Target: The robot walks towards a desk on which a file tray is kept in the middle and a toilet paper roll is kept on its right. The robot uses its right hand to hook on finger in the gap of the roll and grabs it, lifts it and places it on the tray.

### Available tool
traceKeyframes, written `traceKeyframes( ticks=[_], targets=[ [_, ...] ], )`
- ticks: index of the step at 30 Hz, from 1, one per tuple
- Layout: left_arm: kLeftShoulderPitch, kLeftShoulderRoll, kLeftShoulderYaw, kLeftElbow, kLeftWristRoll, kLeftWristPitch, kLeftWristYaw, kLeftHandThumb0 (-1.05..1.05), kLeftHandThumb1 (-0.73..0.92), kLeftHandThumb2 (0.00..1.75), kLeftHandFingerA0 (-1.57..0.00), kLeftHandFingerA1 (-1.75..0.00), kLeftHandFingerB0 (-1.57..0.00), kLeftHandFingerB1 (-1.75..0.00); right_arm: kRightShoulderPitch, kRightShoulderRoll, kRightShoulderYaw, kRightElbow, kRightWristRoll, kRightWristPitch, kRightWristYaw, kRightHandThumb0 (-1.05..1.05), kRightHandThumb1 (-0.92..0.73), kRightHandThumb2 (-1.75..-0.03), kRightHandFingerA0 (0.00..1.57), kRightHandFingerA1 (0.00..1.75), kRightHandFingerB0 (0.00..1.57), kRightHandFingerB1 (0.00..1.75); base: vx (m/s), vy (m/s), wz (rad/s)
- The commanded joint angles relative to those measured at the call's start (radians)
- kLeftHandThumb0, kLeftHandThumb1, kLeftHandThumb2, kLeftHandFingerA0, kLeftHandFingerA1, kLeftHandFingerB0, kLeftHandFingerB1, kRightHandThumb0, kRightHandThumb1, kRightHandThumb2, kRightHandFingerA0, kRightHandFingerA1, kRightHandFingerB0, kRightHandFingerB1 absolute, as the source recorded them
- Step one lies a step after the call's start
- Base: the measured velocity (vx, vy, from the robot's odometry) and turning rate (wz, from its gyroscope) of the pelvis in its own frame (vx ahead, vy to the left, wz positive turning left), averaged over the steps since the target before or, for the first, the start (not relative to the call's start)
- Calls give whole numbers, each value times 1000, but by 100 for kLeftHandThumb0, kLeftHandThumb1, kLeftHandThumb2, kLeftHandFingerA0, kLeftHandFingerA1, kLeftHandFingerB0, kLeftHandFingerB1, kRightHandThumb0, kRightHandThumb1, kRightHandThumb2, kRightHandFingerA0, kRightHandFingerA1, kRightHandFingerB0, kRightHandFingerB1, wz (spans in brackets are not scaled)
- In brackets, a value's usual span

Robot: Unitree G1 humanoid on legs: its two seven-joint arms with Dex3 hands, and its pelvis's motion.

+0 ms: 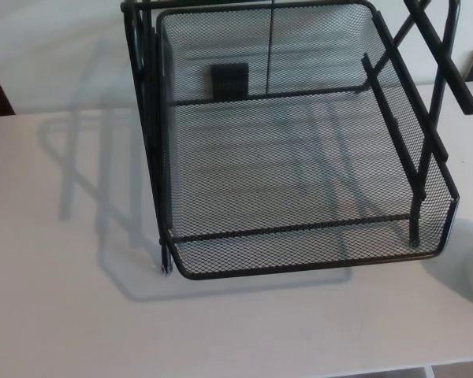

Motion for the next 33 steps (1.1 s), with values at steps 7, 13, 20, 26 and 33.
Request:
traceKeyframes(
  ticks=[7, 13, 20, 26, 33],
  targets=[
    [2, 32, -3, 16, 5, -15, 6, -87, 81, 105, 0, -7, 0, 0, -47, -123, 245, -286, -137, -302, 142, -83, -47, -55, 40, 83, 13, 76, 0, 0, 0],
    [11, 42, -16, 1, 13, -26, -8, -87, 86, 118, 0, -13, 0, -8, 17, -171, 363, -534, -176, -274, 205, -69, -39, -78, 36, 57, 10, 45, 0, 0, 0],
    [2, 41, -22, 22, 16, -45, 0, -87, 85, 117, 0, -14, 0, -9, 127, -215, 463, -603, -204, -336, 298, -64, -41, -74, 26, 51, 9, 37, 0, 0, 0],
    [25, 39, -30, -29, 15, -41, -3, -86, 88, 118, 0, -14, 0, -8, 143, -259, 507, -546, -218, -351, 328, -59, -41, -71, 27, 50, 8, 36, 0, 0, 0],
    [18, 49, -31, -32, 11, -40, -1, -90, 88, 119, 0, -12, 0, -6, 144, -285, 550, -526, -234, -364, 383, -59, -40, -72, 33, 50, 11, 38, 0, 0, 0]
  ],
)
